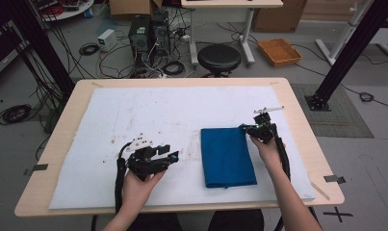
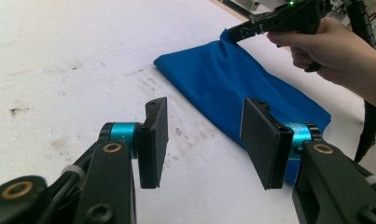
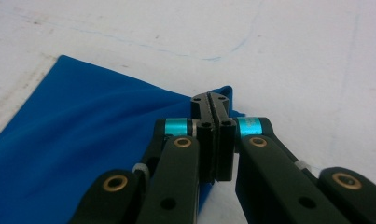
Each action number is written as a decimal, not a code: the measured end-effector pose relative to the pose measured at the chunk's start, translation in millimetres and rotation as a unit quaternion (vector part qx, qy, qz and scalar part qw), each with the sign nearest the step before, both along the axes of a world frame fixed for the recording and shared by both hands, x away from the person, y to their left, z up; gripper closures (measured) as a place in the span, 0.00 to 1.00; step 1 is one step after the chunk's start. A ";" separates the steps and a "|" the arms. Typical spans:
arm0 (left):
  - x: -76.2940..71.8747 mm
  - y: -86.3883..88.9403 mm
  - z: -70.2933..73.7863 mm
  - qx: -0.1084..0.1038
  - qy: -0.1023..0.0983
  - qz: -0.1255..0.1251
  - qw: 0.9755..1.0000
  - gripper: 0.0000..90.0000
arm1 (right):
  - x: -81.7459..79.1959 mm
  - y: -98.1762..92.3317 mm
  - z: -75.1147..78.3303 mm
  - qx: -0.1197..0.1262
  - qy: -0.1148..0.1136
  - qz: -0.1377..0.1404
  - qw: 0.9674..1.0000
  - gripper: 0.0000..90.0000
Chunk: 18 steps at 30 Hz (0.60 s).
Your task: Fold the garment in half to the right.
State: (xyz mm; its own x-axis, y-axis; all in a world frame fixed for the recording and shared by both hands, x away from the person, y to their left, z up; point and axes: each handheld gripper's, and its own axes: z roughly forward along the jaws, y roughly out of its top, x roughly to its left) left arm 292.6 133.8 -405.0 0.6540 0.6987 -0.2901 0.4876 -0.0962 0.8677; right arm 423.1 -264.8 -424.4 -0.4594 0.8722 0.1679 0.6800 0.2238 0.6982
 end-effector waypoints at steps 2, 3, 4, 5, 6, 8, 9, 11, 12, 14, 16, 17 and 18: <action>0.3 0.2 -0.3 -0.003 0.000 0.002 1.000 0.57 | -0.3 -3.6 0.4 0.000 0.001 -0.006 1.000 1.00; 0.3 0.5 -0.4 -0.001 0.000 0.001 1.000 0.57 | -0.7 -5.1 0.8 -0.002 0.003 -0.010 1.000 1.00; 0.4 0.5 -0.4 -0.002 0.000 0.000 1.000 0.57 | -1.3 -6.5 1.0 -0.003 0.001 -0.014 1.000 1.00; 0.3 0.7 -0.6 0.000 -0.001 -0.001 1.000 0.57 | -1.6 -7.9 1.2 -0.004 -0.002 -0.016 1.000 1.00; 0.4 0.6 -0.7 0.000 0.000 -0.001 1.000 0.57 | -2.0 -8.7 1.0 -0.004 -0.005 -0.016 1.000 1.00; 0.3 0.5 -0.9 0.000 -0.001 -0.001 1.000 0.57 | -3.5 -9.1 1.1 -0.007 -0.005 -0.023 1.000 0.88; 0.2 0.7 -0.8 0.000 0.000 -0.001 1.000 0.57 | -4.8 -9.8 2.0 -0.008 -0.007 -0.028 1.000 0.87; -0.1 1.6 -0.5 -0.001 -0.001 -0.001 1.000 0.57 | -11.0 -12.5 6.0 -0.006 -0.014 -0.027 1.000 0.81; -0.2 2.4 -0.4 -0.002 -0.001 0.000 1.000 0.57 | -16.0 -14.3 8.6 -0.008 -0.019 -0.029 0.999 0.77; -0.2 4.6 0.0 -0.002 -0.004 0.000 1.000 0.57 | -30.3 -19.0 14.4 -0.008 -0.027 -0.024 0.999 0.77; 0.2 7.3 0.4 -0.002 -0.008 0.000 1.000 0.56 | -51.0 -23.3 18.6 -0.011 -0.041 -0.018 0.999 0.76; 0.0 8.6 0.8 -0.002 -0.011 0.002 1.000 0.55 | -62.5 -25.6 19.7 -0.007 -0.045 -0.014 0.999 0.75; 0.0 10.0 1.3 0.000 -0.016 0.002 1.000 0.55 | -74.1 -27.8 20.2 -0.005 -0.049 -0.008 0.999 0.74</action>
State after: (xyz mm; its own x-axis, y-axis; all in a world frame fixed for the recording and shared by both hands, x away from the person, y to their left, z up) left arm 292.7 143.8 -403.7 0.6601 0.7015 -0.2688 0.4601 -0.0946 0.8828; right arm 349.0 -292.6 -404.2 -0.4589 0.8812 0.1131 0.6117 0.2210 0.7596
